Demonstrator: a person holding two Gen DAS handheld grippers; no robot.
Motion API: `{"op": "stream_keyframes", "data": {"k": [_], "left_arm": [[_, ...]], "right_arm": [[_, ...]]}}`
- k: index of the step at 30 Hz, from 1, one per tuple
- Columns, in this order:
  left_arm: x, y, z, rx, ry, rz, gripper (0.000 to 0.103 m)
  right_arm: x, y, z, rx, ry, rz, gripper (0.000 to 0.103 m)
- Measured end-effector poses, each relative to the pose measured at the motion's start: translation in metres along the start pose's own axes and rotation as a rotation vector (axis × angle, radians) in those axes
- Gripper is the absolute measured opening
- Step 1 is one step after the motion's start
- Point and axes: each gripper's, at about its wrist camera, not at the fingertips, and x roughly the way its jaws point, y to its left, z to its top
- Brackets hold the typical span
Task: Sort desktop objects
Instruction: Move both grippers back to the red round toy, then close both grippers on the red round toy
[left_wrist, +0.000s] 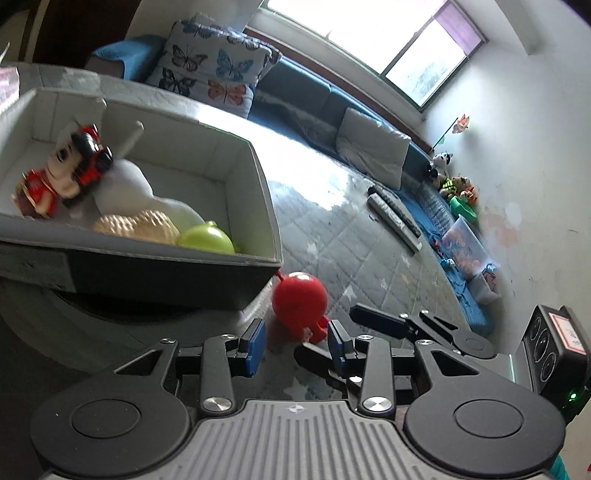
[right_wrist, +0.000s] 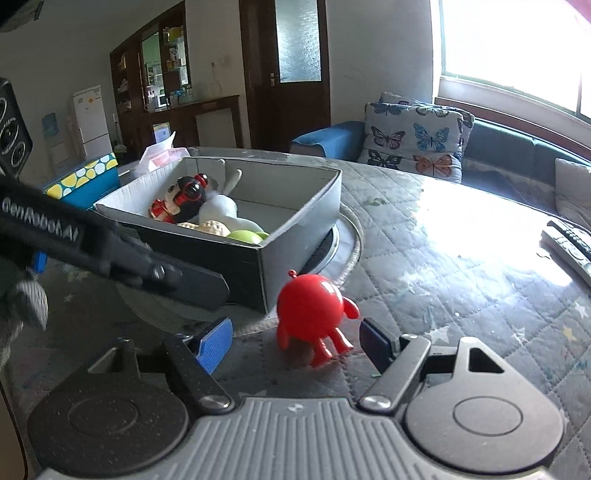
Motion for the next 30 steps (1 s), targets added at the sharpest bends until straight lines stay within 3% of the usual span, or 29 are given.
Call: {"op": "stream_keyframes", "data": {"k": [21, 30], "left_arm": [[0.033, 0.002, 0.002, -0.055, 0.033, 0.009, 0.039], [0.04, 0.003, 0.001, -0.063, 0.044, 0.016, 0.039]], "right_arm": [[0.036, -0.02, 0.003, 0.009, 0.041, 0.037, 0.081], [0.037, -0.022, -0.002, 0.034, 0.046, 0.056, 0.063]]}}
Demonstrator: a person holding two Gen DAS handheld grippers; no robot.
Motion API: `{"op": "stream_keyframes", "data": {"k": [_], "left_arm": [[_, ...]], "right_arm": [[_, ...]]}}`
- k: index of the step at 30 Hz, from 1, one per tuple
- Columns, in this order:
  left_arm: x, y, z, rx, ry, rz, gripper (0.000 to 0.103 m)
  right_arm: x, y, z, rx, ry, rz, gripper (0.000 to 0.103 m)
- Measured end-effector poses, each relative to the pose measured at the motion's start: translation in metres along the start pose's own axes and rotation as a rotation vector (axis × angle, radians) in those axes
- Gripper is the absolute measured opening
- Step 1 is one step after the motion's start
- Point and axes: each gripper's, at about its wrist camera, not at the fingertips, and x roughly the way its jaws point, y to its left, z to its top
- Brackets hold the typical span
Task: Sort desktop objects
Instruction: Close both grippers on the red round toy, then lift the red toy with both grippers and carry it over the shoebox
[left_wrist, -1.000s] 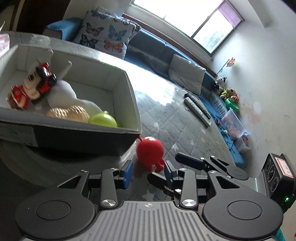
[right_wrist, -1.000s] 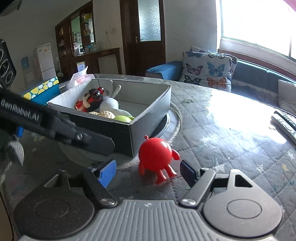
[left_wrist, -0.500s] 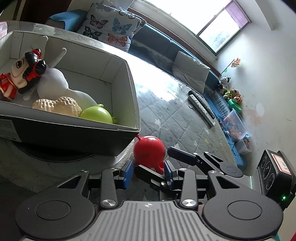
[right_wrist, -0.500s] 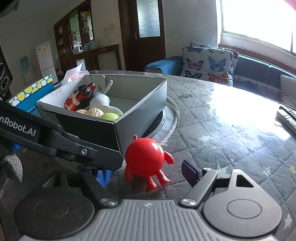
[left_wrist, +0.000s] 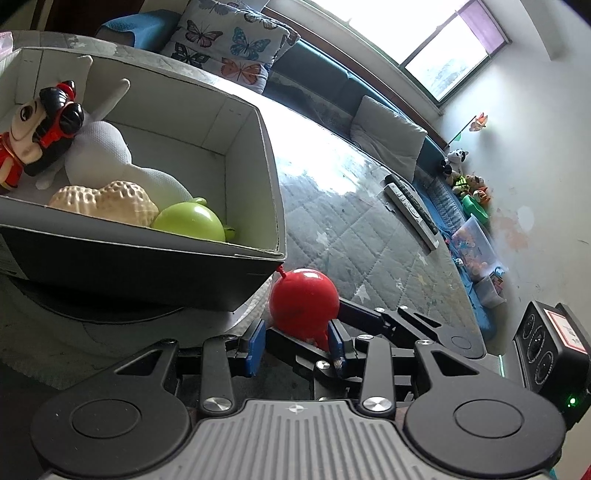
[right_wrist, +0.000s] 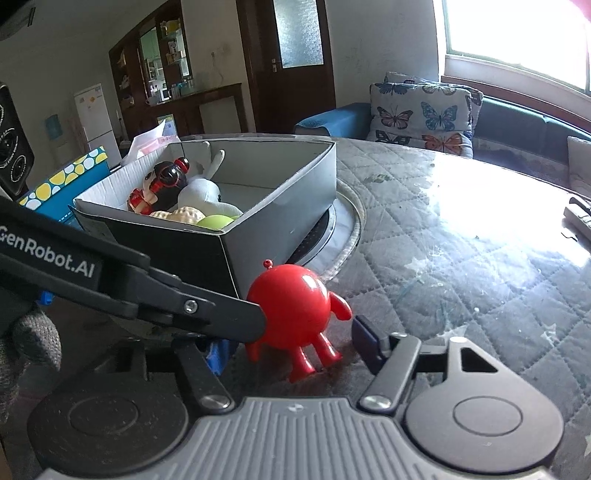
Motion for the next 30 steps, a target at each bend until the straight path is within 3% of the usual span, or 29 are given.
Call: {"op": "stream_keyframes", "data": {"k": [3, 15, 30], "left_arm": [[0.001, -0.001, -0.001, 0.002, 0.002, 0.0, 0.039], [-0.005, -0.001, -0.006, 0.026, 0.019, -0.008, 0.039], [-0.029, -0.011, -0.03, 0.137, 0.026, -0.031, 0.039]], "right_arm": [[-0.002, 0.002, -0.001, 0.001, 0.001, 0.008, 0.055], [-0.012, 0.008, -0.009, 0.005, 0.001, 0.015, 0.054], [-0.035, 0.026, -0.031, 0.002, 0.002, 0.043, 0.054]]}}
